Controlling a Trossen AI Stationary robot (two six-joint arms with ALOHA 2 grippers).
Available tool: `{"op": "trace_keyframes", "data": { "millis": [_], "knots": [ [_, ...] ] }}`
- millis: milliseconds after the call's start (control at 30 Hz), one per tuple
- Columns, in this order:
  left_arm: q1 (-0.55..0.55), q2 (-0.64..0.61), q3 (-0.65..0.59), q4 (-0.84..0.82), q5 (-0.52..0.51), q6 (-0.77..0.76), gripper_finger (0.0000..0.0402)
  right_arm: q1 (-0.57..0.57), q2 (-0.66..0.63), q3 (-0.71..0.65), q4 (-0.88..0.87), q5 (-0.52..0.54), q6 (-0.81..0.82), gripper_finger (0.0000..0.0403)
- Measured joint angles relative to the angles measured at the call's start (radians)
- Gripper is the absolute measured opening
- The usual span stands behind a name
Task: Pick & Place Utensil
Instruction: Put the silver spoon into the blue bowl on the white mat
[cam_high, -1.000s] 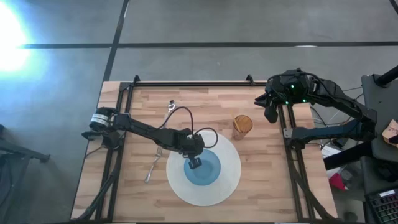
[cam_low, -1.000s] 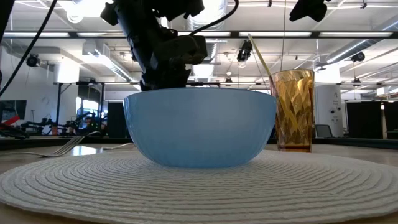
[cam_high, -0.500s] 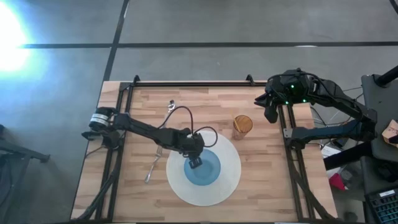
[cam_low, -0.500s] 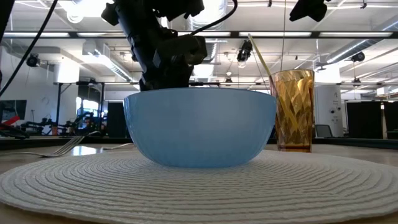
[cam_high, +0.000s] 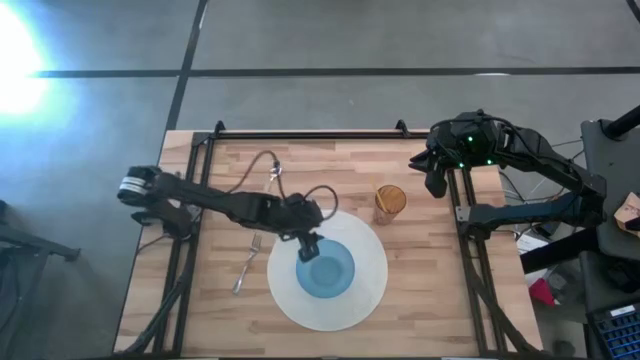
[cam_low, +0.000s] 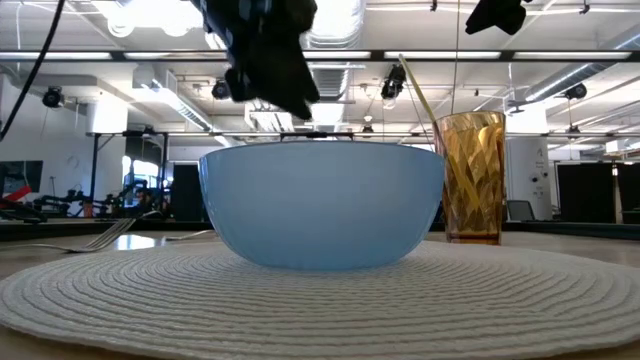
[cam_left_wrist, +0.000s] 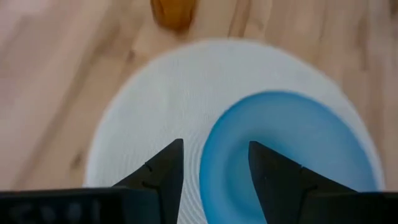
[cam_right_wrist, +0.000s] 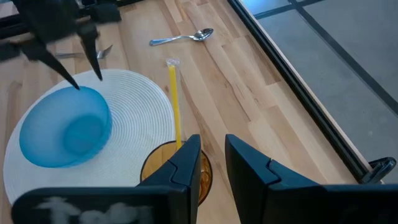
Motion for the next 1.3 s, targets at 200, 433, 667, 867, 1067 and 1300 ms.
{"op": "trace_keyframes", "data": {
  "millis": [200, 433, 667, 867, 1067, 1300],
  "knots": [
    [0.025, -0.112, 0.000, -0.002, -0.029, 0.044, 0.0170, 0.000, 0.000, 0.000, 0.000, -0.001, -0.015, 0.0068],
    [0.085, -0.204, 0.000, -0.099, -0.118, 0.046, 0.0208, 0.000, 0.000, 0.000, -0.001, -0.002, -0.019, 0.0068],
    [0.218, -0.241, -0.001, -0.197, -0.308, -0.023, 0.0242, 0.000, 0.000, 0.000, -0.001, -0.003, -0.020, 0.0068],
    [0.350, -0.202, -0.003, -0.409, -0.303, -0.191, 0.0238, 0.000, 0.000, 0.000, -0.001, -0.003, -0.026, 0.0068],
    [0.428, -0.137, -0.027, -0.517, -0.271, -0.288, 0.0237, 0.000, 0.000, 0.000, -0.001, -0.007, -0.027, 0.0068],
    [0.472, -0.052, -0.082, -0.516, -0.231, -0.295, 0.0236, 0.000, 0.000, 0.000, 0.000, -0.007, -0.026, 0.0068]
  ]
}}
